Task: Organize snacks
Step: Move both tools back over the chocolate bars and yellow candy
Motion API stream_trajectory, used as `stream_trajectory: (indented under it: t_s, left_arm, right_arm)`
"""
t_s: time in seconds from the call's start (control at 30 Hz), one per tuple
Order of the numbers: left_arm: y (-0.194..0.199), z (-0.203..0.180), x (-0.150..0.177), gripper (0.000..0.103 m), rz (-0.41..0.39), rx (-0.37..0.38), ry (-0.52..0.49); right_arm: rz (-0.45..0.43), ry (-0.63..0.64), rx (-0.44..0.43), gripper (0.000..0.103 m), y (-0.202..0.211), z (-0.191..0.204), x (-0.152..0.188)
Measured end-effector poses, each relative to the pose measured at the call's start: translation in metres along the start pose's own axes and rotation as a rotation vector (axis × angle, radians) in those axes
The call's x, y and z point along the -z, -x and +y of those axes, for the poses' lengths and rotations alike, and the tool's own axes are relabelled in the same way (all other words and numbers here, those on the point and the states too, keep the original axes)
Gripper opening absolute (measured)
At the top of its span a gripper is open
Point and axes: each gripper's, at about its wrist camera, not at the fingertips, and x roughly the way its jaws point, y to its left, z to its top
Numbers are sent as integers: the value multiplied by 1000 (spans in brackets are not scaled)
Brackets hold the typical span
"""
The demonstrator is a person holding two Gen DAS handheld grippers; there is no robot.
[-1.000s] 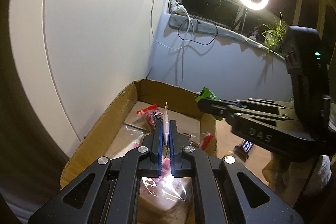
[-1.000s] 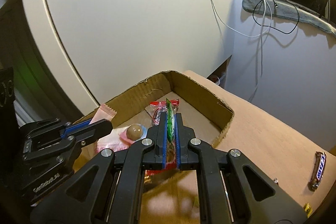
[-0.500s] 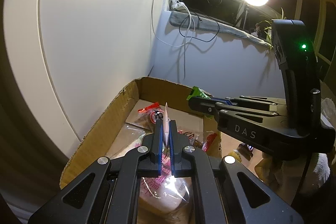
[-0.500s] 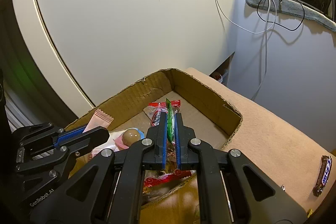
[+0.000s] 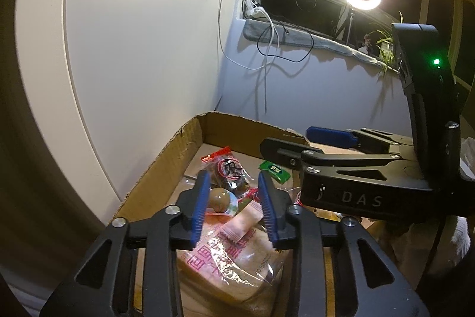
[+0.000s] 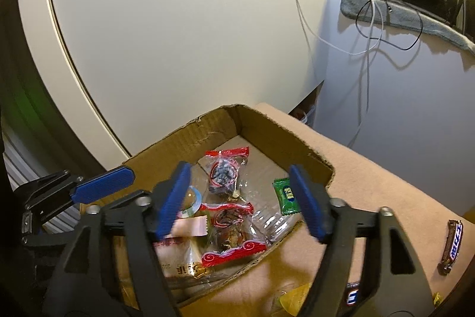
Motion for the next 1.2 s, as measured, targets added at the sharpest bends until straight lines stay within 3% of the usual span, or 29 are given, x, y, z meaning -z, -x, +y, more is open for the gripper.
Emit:
stream_trajectory:
  t_s: [0.07, 0.2, 0.63, 0.97, 1.2]
  left_arm:
    - [1, 1, 0, 43, -2, -1, 4]
    - [1, 0, -1, 43, -4, 2, 1]
    - [9, -19, 4, 43, -11, 36, -29]
    - [12, -56, 11, 43, 13, 109, -67]
    - [7, -92, 17, 43, 43, 161, -112]
  right_arm:
    - [-6, -1, 3, 80, 1, 0, -1]
    - [-8, -5, 1, 87, 4, -1, -1]
    - [-5, -17, 82, 87, 28, -18, 16]
    - [-30, -176, 143, 87, 87, -80, 65]
    - [-44, -226, 236, 87, 128, -125, 97]
